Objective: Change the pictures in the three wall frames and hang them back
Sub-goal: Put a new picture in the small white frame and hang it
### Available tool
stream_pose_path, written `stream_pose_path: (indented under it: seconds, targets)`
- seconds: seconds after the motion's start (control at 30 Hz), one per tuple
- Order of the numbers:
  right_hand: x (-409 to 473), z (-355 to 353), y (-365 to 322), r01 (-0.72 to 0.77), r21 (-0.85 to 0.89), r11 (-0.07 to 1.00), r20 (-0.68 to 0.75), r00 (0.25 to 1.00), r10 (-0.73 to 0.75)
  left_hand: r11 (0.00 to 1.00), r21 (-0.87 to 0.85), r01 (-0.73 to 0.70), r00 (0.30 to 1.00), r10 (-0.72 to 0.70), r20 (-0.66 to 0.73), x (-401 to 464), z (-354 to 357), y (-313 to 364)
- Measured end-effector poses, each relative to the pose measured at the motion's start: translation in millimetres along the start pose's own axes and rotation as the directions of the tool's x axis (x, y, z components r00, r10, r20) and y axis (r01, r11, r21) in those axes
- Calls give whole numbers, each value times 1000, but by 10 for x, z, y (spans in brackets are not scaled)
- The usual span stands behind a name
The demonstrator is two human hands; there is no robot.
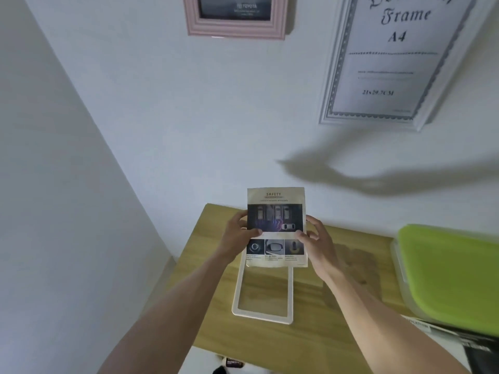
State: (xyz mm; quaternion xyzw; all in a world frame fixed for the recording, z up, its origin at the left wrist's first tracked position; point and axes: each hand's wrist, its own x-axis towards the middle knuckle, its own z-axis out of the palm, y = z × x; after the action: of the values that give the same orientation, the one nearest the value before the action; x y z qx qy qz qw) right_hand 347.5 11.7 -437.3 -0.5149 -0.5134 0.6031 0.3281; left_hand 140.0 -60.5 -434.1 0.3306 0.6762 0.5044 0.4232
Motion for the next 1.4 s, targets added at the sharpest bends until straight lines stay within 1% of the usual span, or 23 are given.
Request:
stream_pose_path:
  seconds: [0.07, 0.13, 0.27, 0.4, 0.5, 0.6, 0.67, 0.77, 0.8, 0.83, 0.97, 1.03, 1.23, 1.4]
  targets:
    - [-42, -87, 103, -24, -20, 1000, -15, 1000, 23, 1000, 18, 15, 1000, -15, -8, -74, 90, -66]
    - [-53, -136, 240, -35, -69, 997, -24, 999, 33, 996, 80, 30, 999, -29, -13, -117, 124, -145]
    - [-41, -108, 516, -73, -248, 966, 14, 997, 79, 963, 260, 65, 998, -63, -13, -138, 65, -321]
    - [-78, 11, 730, -127, -434, 892, 20, 988, 151, 880, 471, 57, 996, -85, 38, -129, -15, -534]
    - [-84, 101, 886, -141, -548, 825, 13, 984, 177, 834, 550, 51, 990, -113, 79, -114, -43, -670]
    - [-87, 160, 1017, -163, -617, 770, -18, 981, 193, 783, 620, 48, 983, -146, 109, -67, -44, -831]
    - [-83, 190, 1078, -173, -659, 732, -34, 979, 201, 721, 692, 16, 978, -156, 139, -50, -31, -912]
    - [-131, 207, 1125, -166, -767, 619, -57, 980, 192, 531, 843, -84, 968, -157, 195, -78, -38, -979]
    - [-143, 216, 1136, -162, -791, 590, -60, 980, 189, 504, 858, -101, 965, -160, 208, -71, -46, -1023]
    - [-153, 223, 1151, -154, -806, 571, -57, 981, 184, 498, 861, -107, 964, -162, 213, -68, -55, -1058]
    - [-149, 245, 1222, -99, -836, 541, 0, 984, 179, 484, 866, -127, 953, -183, 242, -27, -107, -1181]
    - [-143, 256, 1250, -87, -833, 547, 14, 984, 178, 487, 863, -137, 947, -192, 258, 4, -126, -1208]
    - [-93, 257, 1256, -104, -827, 553, -5, 984, 177, 514, 845, -152, 933, -207, 294, 80, -135, -1222]
    - [-65, 296, 1271, -115, -825, 553, -20, 984, 176, 475, 861, -182, 929, -205, 309, 130, -170, -1223]
